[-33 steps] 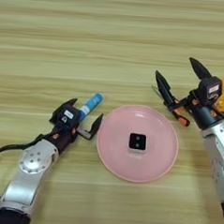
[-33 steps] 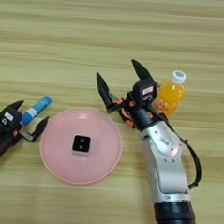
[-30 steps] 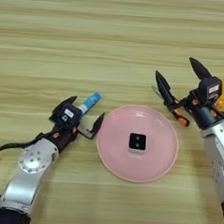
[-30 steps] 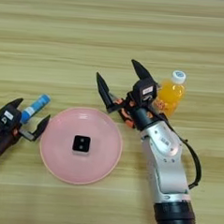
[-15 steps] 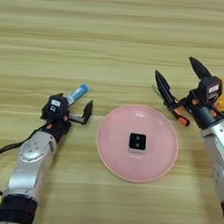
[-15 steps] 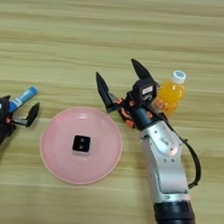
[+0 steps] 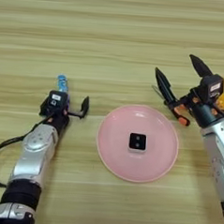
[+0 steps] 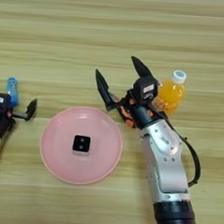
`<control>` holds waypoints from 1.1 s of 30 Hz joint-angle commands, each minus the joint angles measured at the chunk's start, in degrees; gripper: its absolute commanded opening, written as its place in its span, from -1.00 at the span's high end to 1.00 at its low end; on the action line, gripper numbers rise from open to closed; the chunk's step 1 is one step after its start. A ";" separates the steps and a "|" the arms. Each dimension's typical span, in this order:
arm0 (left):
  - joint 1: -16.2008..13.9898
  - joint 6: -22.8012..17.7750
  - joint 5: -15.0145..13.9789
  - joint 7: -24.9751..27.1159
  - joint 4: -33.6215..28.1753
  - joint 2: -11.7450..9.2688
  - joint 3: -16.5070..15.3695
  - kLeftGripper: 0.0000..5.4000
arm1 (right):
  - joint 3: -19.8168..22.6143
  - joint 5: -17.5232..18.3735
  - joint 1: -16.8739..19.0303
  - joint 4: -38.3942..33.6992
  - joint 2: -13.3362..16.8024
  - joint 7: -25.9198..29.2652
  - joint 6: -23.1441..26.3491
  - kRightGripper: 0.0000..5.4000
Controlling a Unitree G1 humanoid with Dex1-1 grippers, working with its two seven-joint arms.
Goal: Move the objects on the table
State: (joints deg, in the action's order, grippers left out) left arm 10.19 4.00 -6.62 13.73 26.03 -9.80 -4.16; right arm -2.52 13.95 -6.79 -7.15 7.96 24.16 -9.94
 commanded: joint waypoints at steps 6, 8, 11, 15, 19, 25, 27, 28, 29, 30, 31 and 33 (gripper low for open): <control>1.50 -2.46 1.20 1.09 0.97 -1.14 0.79 -0.83 | 0.44 1.30 -0.82 -2.16 0.13 -0.19 1.87 -1.00; 1.57 -2.37 1.25 1.05 0.97 -1.12 0.82 -0.77 | 0.43 1.36 -0.79 -2.22 0.11 -0.20 1.97 -1.00; 1.59 -2.19 1.27 0.80 0.97 -1.07 0.75 -0.78 | 0.34 1.32 -0.72 -2.28 0.03 -0.25 2.04 -1.00; 1.66 -1.96 1.29 -0.01 1.09 -0.82 0.46 -0.88 | 0.32 1.26 -0.70 -2.23 0.00 -0.27 1.98 -1.00; 1.76 -1.70 1.39 -0.61 1.28 -0.71 0.34 -0.99 | 0.37 1.24 -0.73 -2.16 0.00 -0.29 1.91 -1.00; 1.77 -1.47 1.73 -1.21 0.83 -0.41 0.16 -0.99 | 0.36 1.24 -0.75 -2.04 0.04 -0.21 1.87 -1.00; 1.73 -1.42 1.80 -1.36 0.62 -0.30 0.10 -0.99 | 0.37 1.23 -0.73 -2.07 0.05 -0.22 1.88 -1.00; 1.73 -1.37 1.82 -1.43 0.59 -0.26 0.06 -0.99 | 0.37 1.23 -0.73 -2.07 0.03 -0.23 1.88 -1.00; 1.74 -1.31 1.87 -1.51 0.58 -0.23 0.03 -0.99 | 0.37 1.22 -0.73 -2.07 0.03 -0.24 1.86 -1.00; 1.73 -1.19 1.94 -1.62 0.53 -0.20 0.01 -0.99 | 0.37 1.22 -0.74 -2.07 0.03 -0.24 1.85 -1.00; 1.71 -0.91 2.00 -1.77 0.31 -0.13 -0.03 -0.99 | 0.37 1.22 -0.74 -2.07 0.03 -0.24 1.84 -1.00; 1.61 -0.28 1.94 -1.93 -0.40 0.02 -0.15 -0.99 | 0.39 1.19 -0.75 -2.02 0.03 -0.26 1.81 -1.00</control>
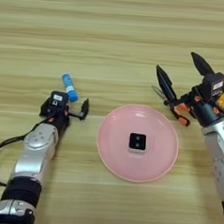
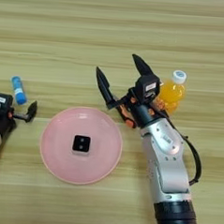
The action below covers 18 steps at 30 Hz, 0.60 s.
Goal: Move the objects on the table
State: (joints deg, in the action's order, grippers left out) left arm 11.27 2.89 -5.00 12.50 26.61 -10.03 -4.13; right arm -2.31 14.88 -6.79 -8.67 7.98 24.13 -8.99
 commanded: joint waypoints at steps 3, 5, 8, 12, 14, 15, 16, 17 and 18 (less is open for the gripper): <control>0.01 2.68 0.63 -0.64 -2.99 0.29 0.04 -0.99 | 0.19 0.25 -0.75 -0.52 0.00 -0.25 0.82 -1.00; -0.35 3.31 0.71 -0.73 -4.20 0.42 0.12 -0.99 | 0.20 0.25 -0.76 -0.53 0.00 -0.25 0.80 -1.00; -0.85 6.26 1.46 -1.18 -6.50 0.47 0.39 -0.99 | 0.23 0.25 -0.78 -0.52 0.00 -0.27 0.76 -1.00; -1.78 10.58 1.73 -1.25 -11.91 0.61 0.70 -0.99 | 0.24 0.24 -0.79 -0.51 0.00 -0.28 0.75 -1.00; -1.95 12.01 2.10 -1.60 -14.03 0.49 0.74 -0.99 | 0.26 0.25 -0.81 -0.49 -0.01 -0.28 0.73 -1.00; -1.96 12.45 2.23 -1.72 -14.96 0.38 0.75 -0.99 | 0.26 0.25 -0.81 -0.48 -0.02 -0.29 0.72 -1.00; -1.94 12.77 2.42 -1.82 -15.70 0.24 0.77 -0.99 | 0.27 0.26 -0.81 -0.49 -0.03 -0.30 0.71 -1.00; -1.85 13.41 2.75 -1.92 -16.41 0.03 0.78 -0.99 | 0.28 0.26 -0.82 -0.49 -0.04 -0.30 0.69 -1.00; -1.75 14.12 3.15 -2.09 -16.97 -0.18 0.73 -0.99 | 0.29 0.27 -0.83 -0.50 -0.05 -0.31 0.67 -1.00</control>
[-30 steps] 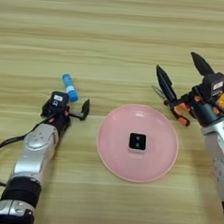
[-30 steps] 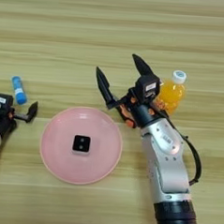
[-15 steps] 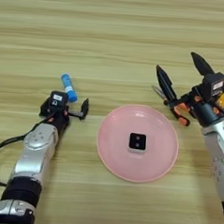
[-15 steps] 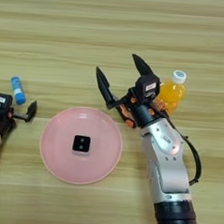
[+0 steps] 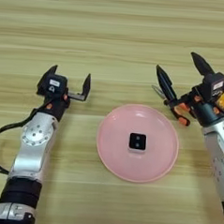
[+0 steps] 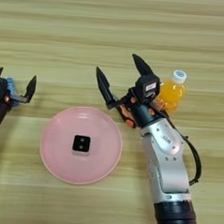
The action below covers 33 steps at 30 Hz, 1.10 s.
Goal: Move the objects on the table
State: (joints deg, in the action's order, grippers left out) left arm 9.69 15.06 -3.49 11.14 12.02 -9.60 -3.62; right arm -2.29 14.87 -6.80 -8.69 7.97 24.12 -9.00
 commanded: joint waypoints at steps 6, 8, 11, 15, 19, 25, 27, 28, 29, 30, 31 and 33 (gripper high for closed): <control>1.36 7.16 2.95 -1.23 -4.53 -2.30 -0.82 -0.99 | 0.46 0.52 -1.04 -1.66 0.12 -0.36 0.81 -1.00; 1.96 8.52 3.29 -1.46 -4.61 -2.79 -1.21 -0.99 | 0.60 0.60 -1.20 -2.30 0.28 -0.39 0.90 -1.00; 2.88 7.85 3.66 -2.80 -3.73 -3.33 -2.21 -0.99 | 0.87 0.59 -1.54 -3.29 0.51 -0.47 1.06 -1.00; 3.72 2.72 3.22 -4.90 -2.01 -2.93 -3.64 -0.99 | 1.17 0.65 -1.90 -3.83 0.67 -0.53 1.34 -1.00; 3.92 -1.46 1.72 -5.48 -1.48 -1.88 -4.01 -0.99 | 1.11 0.48 -1.96 -3.93 0.51 -0.65 1.50 -1.00; 3.95 -10.46 -0.09 -5.75 -0.02 0.21 -3.59 -0.99 | 1.06 0.54 -2.10 -4.10 0.46 -0.80 1.62 -1.00; 3.92 -13.81 -0.50 -5.18 0.18 0.94 -3.05 -0.99 | 1.06 0.61 -2.21 -4.13 0.45 -0.86 1.66 -1.00; 4.00 -14.84 -0.31 -5.05 0.33 1.02 -2.82 -0.99 | 1.04 0.64 -2.24 -4.13 0.46 -0.88 1.67 -1.00; 4.07 -15.75 -0.24 -4.85 0.42 1.03 -2.66 -0.99 | 1.01 0.66 -2.25 -4.13 0.48 -0.92 1.66 -1.00; 4.15 -16.96 -0.19 -4.75 0.68 1.00 -2.53 -0.99 | 0.99 0.68 -2.26 -4.15 0.51 -0.95 1.67 -1.00; 4.17 -17.86 -0.07 -4.82 0.92 0.96 -2.47 -0.99 | 0.99 0.70 -2.28 -4.19 0.54 -0.98 1.70 -1.00; 4.25 -18.93 0.25 -4.96 1.32 0.90 -2.44 -0.99 | 1.04 0.76 -2.35 -4.24 0.61 -1.00 1.79 -1.00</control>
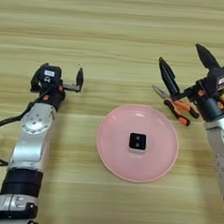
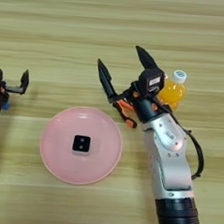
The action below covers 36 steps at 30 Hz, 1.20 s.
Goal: Move the objects on the table
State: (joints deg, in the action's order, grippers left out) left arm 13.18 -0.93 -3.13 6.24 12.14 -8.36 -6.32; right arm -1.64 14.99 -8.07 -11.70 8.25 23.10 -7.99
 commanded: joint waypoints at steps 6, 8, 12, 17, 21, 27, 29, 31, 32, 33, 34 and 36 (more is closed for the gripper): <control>1.25 -4.51 0.53 -1.37 1.89 -0.21 -0.21 -0.99 | 0.48 0.77 -1.00 -1.36 0.50 0.05 0.86 -1.00; 1.52 -4.21 1.19 -2.88 2.27 0.00 -0.47 -0.99 | 0.45 0.74 -0.79 -1.36 0.55 0.11 0.78 -1.00; 1.82 -4.71 1.75 -4.90 2.82 0.09 -0.57 -0.99 | 0.49 0.86 -0.52 -1.54 0.71 0.12 0.86 -1.00; 2.52 -5.06 2.31 -7.75 3.98 0.27 -0.90 -0.99 | 0.54 0.93 -0.35 -1.68 0.82 0.17 0.87 -1.00; 3.68 -5.50 2.97 -10.17 5.27 0.43 -0.99 -0.99 | 0.62 1.02 -0.21 -1.74 0.89 0.20 0.83 -1.00; 6.07 -9.25 1.77 -11.67 7.33 1.32 -2.57 -0.99 | 0.72 1.22 -0.02 -1.82 1.13 0.22 0.77 -1.00; 6.39 -9.75 1.70 -12.31 7.40 1.77 -2.93 -0.99 | 0.77 1.31 0.08 -1.85 1.23 0.26 0.74 -1.00; 6.85 -10.40 1.46 -12.73 8.02 2.19 -3.26 -0.99 | 0.84 1.46 0.16 -1.84 1.34 0.33 0.71 -1.00; 7.03 -10.63 1.35 -12.81 8.33 2.28 -3.34 -0.99 | 0.86 1.52 0.19 -1.85 1.38 0.34 0.70 -1.00; 7.34 -10.99 1.09 -12.91 8.86 2.41 -3.56 -0.99 | 0.87 1.56 0.22 -1.85 1.42 0.35 0.69 -1.00; 7.68 -11.47 0.83 -13.04 9.39 2.48 -3.76 -0.99 | 0.89 1.61 0.25 -1.86 1.46 0.36 0.69 -1.00; 8.48 -12.50 -0.15 -13.08 10.56 2.78 -4.50 -0.99 | 0.91 1.65 0.28 -1.88 1.51 0.39 0.72 -1.00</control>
State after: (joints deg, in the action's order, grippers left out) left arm 19.97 -11.44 -2.52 -6.20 21.07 -5.87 -10.01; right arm -1.22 16.10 -7.94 -12.75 9.17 23.16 -7.94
